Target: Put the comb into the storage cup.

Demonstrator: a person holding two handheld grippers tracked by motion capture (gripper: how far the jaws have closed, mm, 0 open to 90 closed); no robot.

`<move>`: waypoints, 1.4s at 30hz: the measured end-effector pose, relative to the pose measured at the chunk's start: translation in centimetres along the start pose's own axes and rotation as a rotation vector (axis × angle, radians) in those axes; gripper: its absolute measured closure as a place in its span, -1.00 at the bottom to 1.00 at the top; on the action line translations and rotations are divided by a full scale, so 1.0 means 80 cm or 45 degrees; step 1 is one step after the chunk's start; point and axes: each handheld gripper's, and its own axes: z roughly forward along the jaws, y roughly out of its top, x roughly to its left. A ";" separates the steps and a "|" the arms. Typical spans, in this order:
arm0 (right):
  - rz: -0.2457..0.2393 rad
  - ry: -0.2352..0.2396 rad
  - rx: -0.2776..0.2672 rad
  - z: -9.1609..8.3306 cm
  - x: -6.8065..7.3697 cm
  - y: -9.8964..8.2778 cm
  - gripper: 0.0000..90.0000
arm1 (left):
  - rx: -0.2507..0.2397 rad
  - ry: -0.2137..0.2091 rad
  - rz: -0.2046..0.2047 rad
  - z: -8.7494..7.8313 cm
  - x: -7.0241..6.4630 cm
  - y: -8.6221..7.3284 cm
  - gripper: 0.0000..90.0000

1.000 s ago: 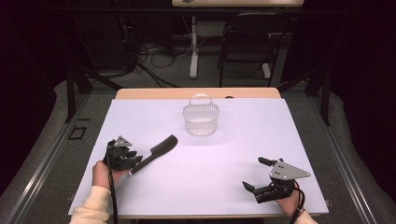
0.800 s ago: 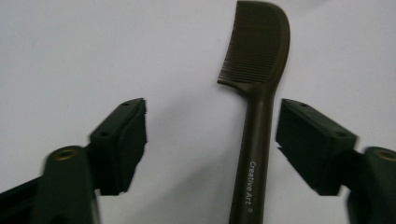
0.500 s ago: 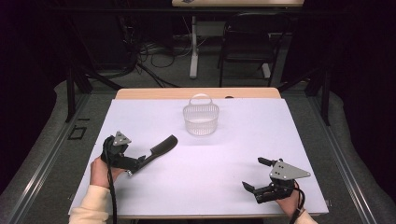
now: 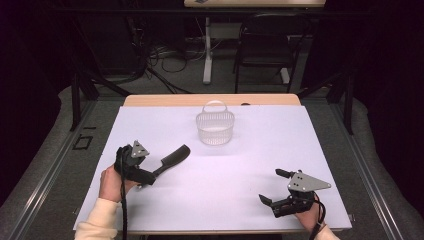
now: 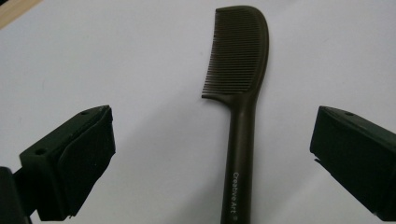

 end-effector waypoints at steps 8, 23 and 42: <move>-0.003 0.001 0.002 0.000 0.001 0.000 -1.00 | 0.013 0.008 -0.005 -0.006 -0.002 0.005 -1.00; 0.012 0.006 0.008 0.002 0.001 -0.001 -1.00 | 0.145 0.000 0.026 -0.006 0.000 0.014 -1.00; 0.018 0.009 0.029 0.005 0.001 -0.001 -1.00 | 0.326 -0.025 0.036 0.025 -0.011 0.021 -1.00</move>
